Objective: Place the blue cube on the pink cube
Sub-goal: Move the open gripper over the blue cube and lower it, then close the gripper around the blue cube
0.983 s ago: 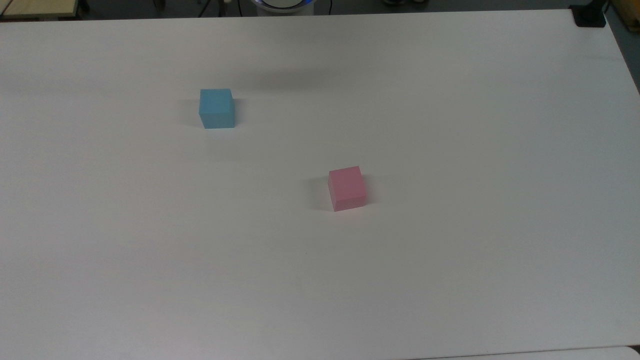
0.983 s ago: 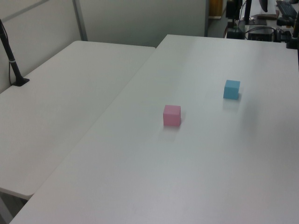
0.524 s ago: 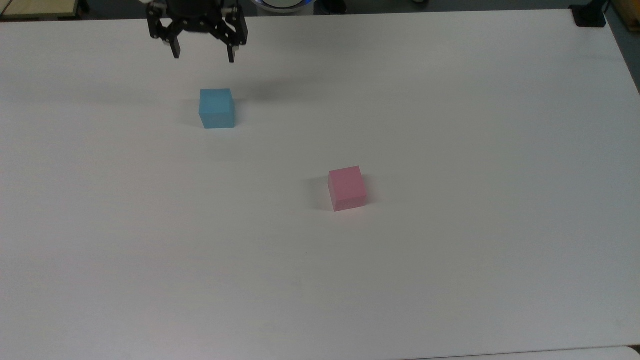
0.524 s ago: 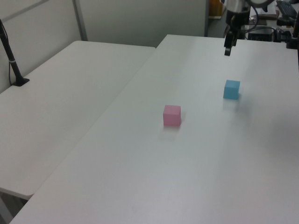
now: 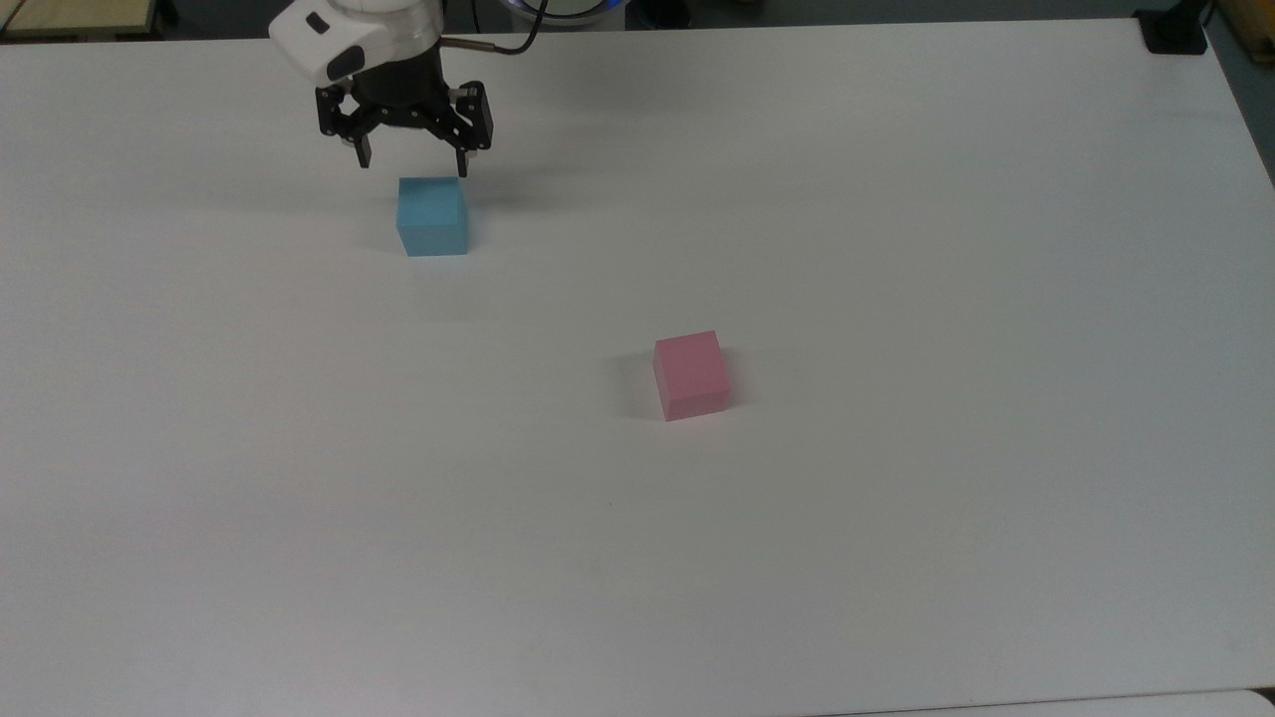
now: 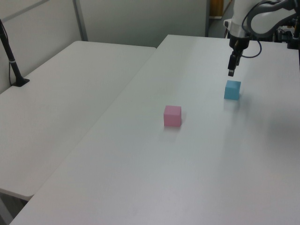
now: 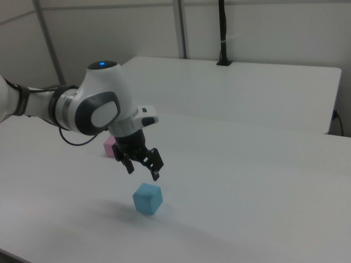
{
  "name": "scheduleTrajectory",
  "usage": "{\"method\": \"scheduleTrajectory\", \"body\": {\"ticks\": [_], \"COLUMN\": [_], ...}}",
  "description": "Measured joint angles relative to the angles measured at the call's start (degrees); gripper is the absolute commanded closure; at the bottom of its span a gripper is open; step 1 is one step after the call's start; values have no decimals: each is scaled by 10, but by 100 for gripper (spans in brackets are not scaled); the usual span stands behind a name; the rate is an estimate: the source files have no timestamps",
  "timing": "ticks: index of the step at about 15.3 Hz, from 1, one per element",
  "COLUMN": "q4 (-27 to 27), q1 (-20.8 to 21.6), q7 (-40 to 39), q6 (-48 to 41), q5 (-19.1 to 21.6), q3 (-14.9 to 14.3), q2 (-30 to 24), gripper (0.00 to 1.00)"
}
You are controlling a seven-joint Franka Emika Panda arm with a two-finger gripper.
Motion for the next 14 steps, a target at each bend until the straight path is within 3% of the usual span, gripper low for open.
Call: {"method": "scheduleTrajectory", "body": {"ticks": [10,11,13,14], "q4": [-38,-38,-38,-39], "q1": [-12,-12,-12,-13], "q7": [0,0,0,0], "q6": [82,82,82,82], "q5": [-26,-26,-26,-26], "q3": [0,0,0,0], "q2": [51,51,52,54], "gripper": [0,4,26,31]}}
